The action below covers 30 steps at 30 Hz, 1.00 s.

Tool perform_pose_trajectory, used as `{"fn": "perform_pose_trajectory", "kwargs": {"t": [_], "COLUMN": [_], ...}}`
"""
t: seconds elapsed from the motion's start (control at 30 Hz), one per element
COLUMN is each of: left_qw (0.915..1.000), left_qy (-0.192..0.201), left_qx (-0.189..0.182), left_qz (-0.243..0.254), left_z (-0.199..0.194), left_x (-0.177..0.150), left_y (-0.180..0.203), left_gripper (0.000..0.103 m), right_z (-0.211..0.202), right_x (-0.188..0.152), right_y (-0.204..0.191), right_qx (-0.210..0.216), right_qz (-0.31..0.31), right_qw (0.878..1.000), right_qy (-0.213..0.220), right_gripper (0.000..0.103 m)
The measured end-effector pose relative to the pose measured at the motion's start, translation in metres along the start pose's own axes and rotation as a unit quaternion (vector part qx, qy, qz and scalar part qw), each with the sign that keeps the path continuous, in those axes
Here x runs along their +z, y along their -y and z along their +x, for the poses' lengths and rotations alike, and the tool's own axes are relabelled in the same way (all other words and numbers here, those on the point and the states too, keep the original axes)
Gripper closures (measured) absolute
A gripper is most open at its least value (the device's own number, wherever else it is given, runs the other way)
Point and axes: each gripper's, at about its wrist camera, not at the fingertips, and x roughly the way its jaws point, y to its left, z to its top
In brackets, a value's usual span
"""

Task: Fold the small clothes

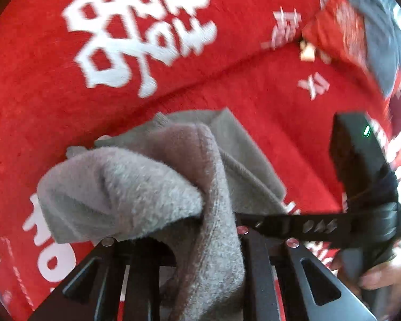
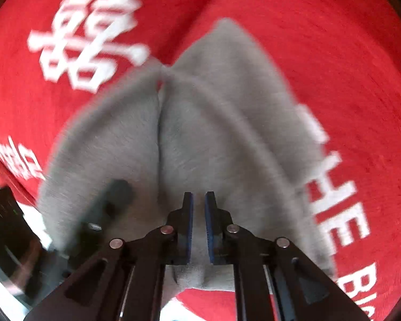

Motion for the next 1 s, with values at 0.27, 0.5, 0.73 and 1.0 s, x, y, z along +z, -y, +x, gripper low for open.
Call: {"fn": "perform_pose_trajectory", "kwargs": {"t": [0.27,0.5,0.73,1.0], "left_qw": [0.9944,0.9932,0.9926,0.9760], "left_qy": [0.041,0.081,0.060,0.017], "left_qx": [0.035,-0.060,-0.039,-0.002], "left_qz": [0.090,0.058,-0.098,-0.217], "left_z": [-0.018,-0.041,-0.041,-0.031], "left_x": [0.003,0.030,0.012,-0.038], "left_y": [0.037,0.038,-0.037,-0.121], "left_gripper": [0.050,0.050,0.050,0.050], "right_z": [-0.010,-0.031,-0.061,-0.065], "right_x": [0.011,0.004,-0.003,0.016], "right_y": [0.035,0.057,0.081,0.095], "right_qx": [0.069,0.101,0.154,0.271], "right_qz": [0.053,0.077,0.107,0.153], "right_qw": [0.996,0.992,0.982,0.950], "right_qy": [-0.001,-0.003,0.023,0.025], "right_gripper": [0.089,0.086,0.057,0.029]}}
